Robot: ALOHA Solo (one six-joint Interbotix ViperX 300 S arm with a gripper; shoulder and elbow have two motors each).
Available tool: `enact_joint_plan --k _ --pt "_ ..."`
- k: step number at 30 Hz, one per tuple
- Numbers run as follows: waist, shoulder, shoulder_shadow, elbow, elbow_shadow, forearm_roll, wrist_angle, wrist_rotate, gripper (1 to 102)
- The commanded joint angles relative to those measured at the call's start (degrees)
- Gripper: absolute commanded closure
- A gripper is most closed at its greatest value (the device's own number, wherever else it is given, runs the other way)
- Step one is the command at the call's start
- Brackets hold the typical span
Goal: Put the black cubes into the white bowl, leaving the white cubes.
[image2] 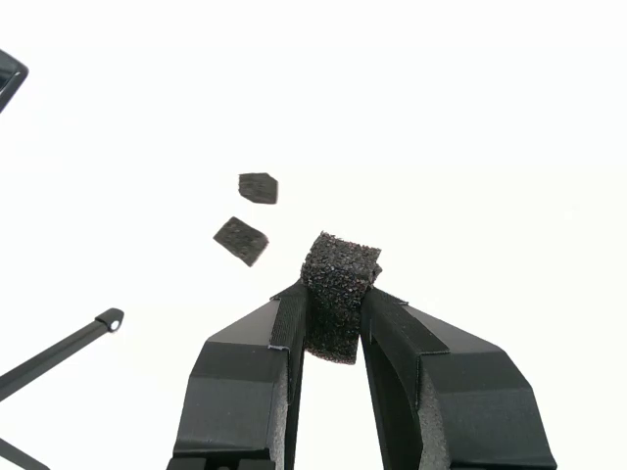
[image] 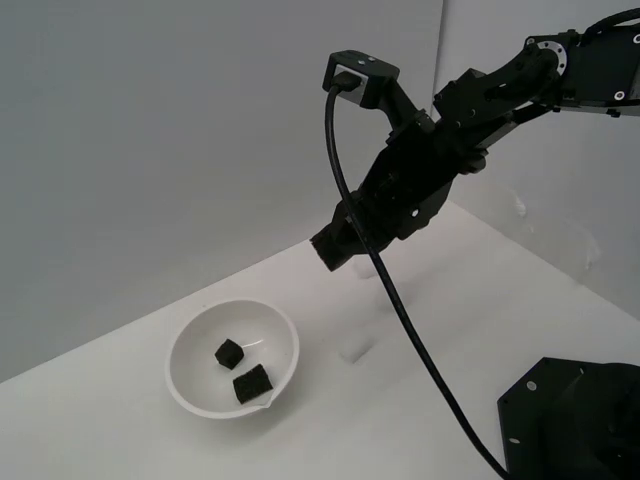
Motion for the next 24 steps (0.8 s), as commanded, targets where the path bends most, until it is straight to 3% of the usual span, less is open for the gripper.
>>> enact_joint_plan --k 1,16,24 --pt "-2.99 -0.62 -0.62 -1.49 -1.93 -1.85 -1.32 -0.18 100" --pt "-10.72 -12.22 -12.13 -4.92 -5.45 -2.72 -8.09 -0.18 100" --pt "-14.24 -16.00 -15.91 -7.73 -8.35 -4.39 -8.53 -0.18 99"
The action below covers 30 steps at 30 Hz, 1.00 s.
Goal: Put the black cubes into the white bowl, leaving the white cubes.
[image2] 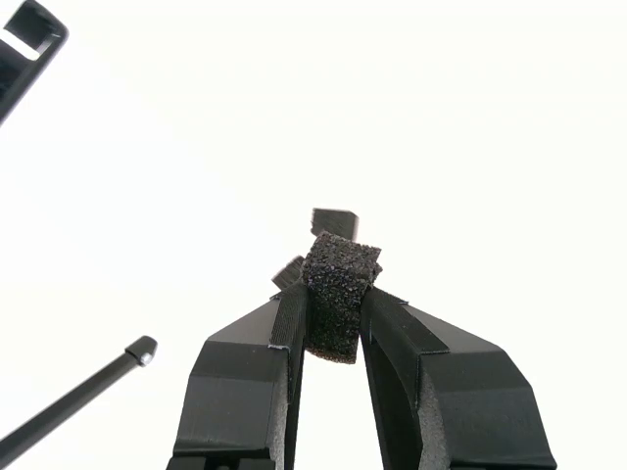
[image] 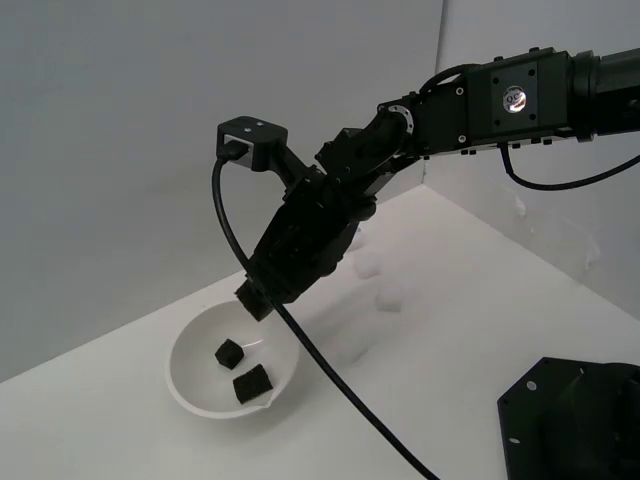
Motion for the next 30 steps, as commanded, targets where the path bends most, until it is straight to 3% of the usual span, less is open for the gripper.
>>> enact_joint_plan --k 1,7,15,25,27,30 --pt "-1.41 -0.18 0.26 -2.29 -2.64 -2.02 0.09 0.00 97" --pt "-2.37 -2.02 -1.49 -2.99 -3.34 -4.13 0.09 0.00 57" --pt "-2.46 -1.67 -1.23 -2.90 -3.16 -4.75 0.09 0.00 3" --pt "-1.85 3.25 3.69 -2.99 -3.25 -4.66 0.18 0.18 5" --pt "-1.23 4.22 4.57 -2.81 -2.99 -4.48 0.26 0.09 17" --pt "0.09 5.36 5.80 -2.37 -2.55 -4.04 0.18 0.53 60"
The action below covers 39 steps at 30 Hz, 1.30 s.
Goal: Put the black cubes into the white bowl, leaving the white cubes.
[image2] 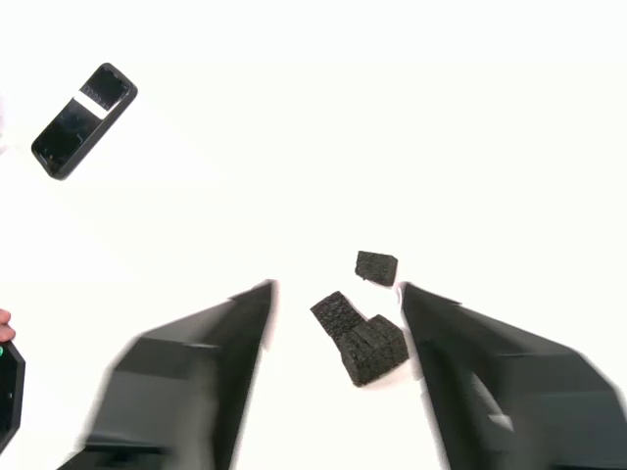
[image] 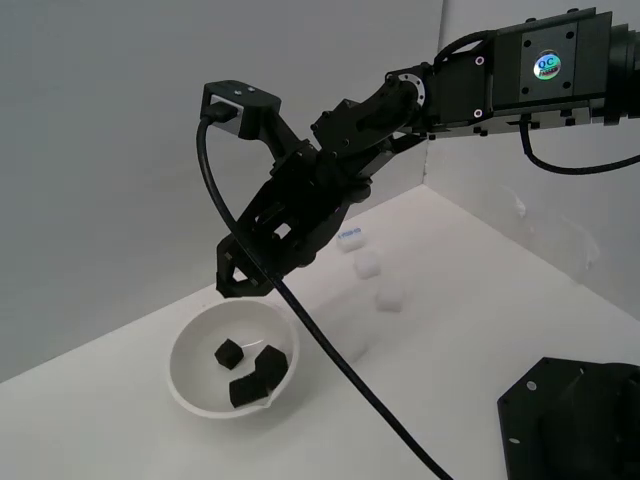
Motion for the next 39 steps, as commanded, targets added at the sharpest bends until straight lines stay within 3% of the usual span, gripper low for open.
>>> enact_joint_plan --k 1,4,5,8,13,19,39 --pt "1.05 2.64 3.08 -0.35 -0.70 -0.35 0.18 0.62 71" --pt "3.43 4.39 4.92 0.79 0.35 0.44 0.18 1.23 97" --pt "4.48 5.27 5.71 1.41 0.97 0.88 0.18 1.49 100" --pt "8.09 8.09 8.61 3.69 3.16 1.93 -0.09 3.25 100" --pt "15.12 14.85 15.38 9.14 8.96 2.02 -1.67 8.09 100" --pt "21.88 22.41 22.85 15.64 15.56 2.02 -1.67 11.25 100" --pt "27.60 40.25 40.78 26.98 26.81 2.55 -1.67 12.57 100"
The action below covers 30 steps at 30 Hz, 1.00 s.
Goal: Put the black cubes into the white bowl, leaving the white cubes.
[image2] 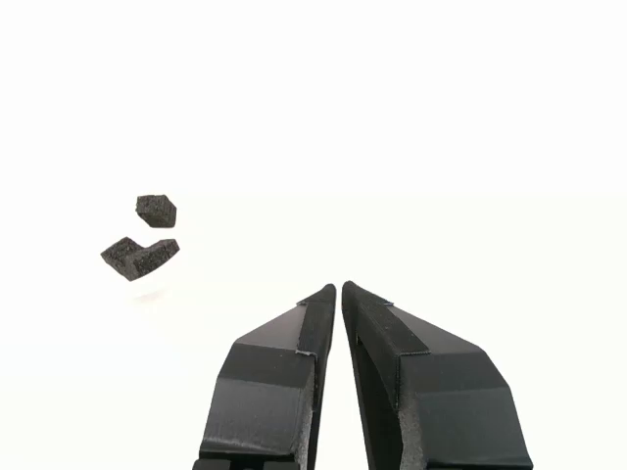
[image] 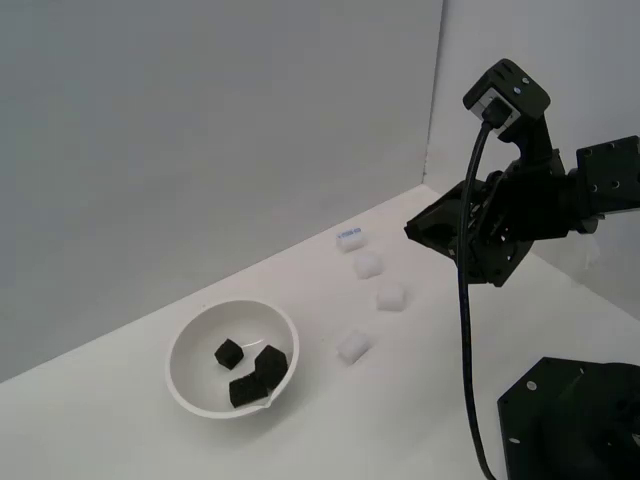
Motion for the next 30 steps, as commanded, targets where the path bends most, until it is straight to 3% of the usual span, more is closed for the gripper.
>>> enact_joint_plan --k 1,8,30 --pt "0.70 2.72 2.81 0.88 0.70 -0.44 -0.26 0.70 100" --pt "0.70 8.26 8.44 3.16 2.99 -0.79 -0.26 0.53 100" --pt "-1.76 23.64 23.99 4.75 4.75 -1.05 0.35 -0.53 100"
